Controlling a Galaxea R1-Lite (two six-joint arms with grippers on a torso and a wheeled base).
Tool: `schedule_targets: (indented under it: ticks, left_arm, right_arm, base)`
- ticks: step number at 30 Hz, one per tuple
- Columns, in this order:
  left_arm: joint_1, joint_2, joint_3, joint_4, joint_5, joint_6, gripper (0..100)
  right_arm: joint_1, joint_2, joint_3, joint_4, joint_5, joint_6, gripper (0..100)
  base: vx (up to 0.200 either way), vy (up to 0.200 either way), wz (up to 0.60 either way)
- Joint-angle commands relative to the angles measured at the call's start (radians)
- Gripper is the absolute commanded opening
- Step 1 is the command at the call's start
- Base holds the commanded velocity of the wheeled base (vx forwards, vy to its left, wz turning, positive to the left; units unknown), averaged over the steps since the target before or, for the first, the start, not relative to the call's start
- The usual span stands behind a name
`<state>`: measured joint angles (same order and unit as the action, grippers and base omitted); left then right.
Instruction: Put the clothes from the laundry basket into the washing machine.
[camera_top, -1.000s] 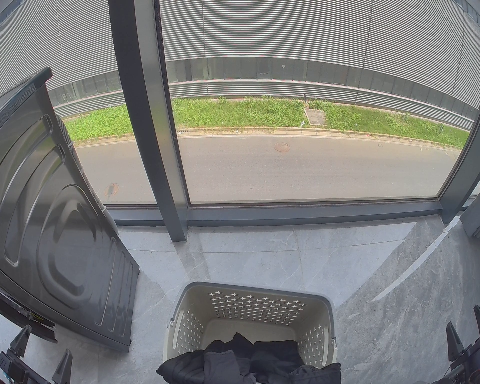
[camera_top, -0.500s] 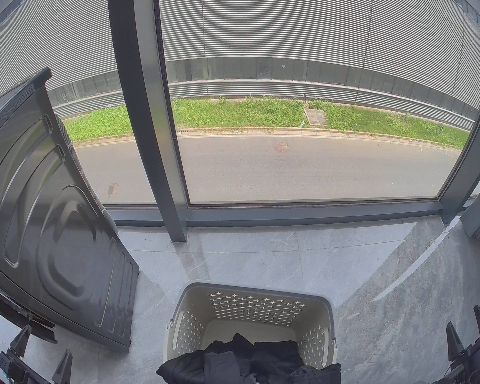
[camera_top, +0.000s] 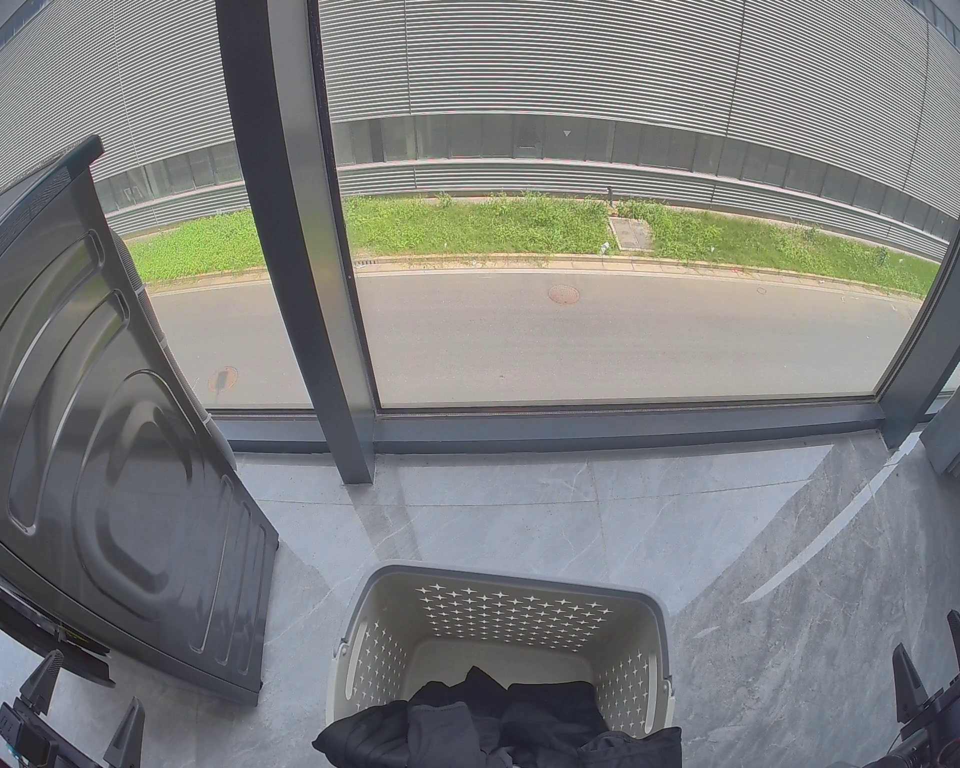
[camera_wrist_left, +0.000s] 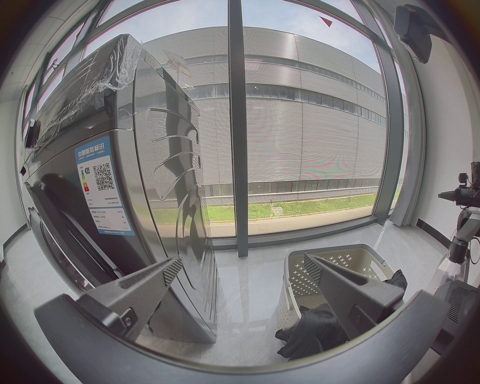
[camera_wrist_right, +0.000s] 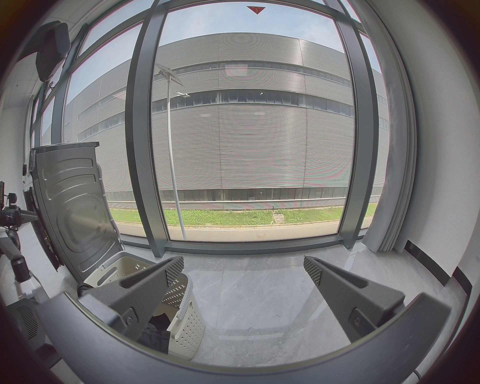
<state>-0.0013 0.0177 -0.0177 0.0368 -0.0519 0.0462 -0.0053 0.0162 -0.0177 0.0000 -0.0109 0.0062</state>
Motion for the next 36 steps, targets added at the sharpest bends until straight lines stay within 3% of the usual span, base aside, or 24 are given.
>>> schedule_targets:
  ticks: [1,31,36]
  left_arm:
    - [0.000,-0.018,0.018,0.000,0.000,0.000,100]
    - [0.000,-0.018,0.018,0.000,0.000,0.001,100]
    - [0.000,-0.018,0.018,0.000,0.000,0.001,100]
  right_arm:
    - [0.001,-0.016,0.018,0.000,0.000,0.000,100]
    - [0.001,-0.016,0.018,0.000,0.000,0.001,100]
    - [0.001,-0.016,0.018,0.000,0.000,0.001,100]
  base:
    - [-0.200,0.000,0.00]
    - [-0.200,0.000,0.00]
    - [0.000,0.000,0.00]
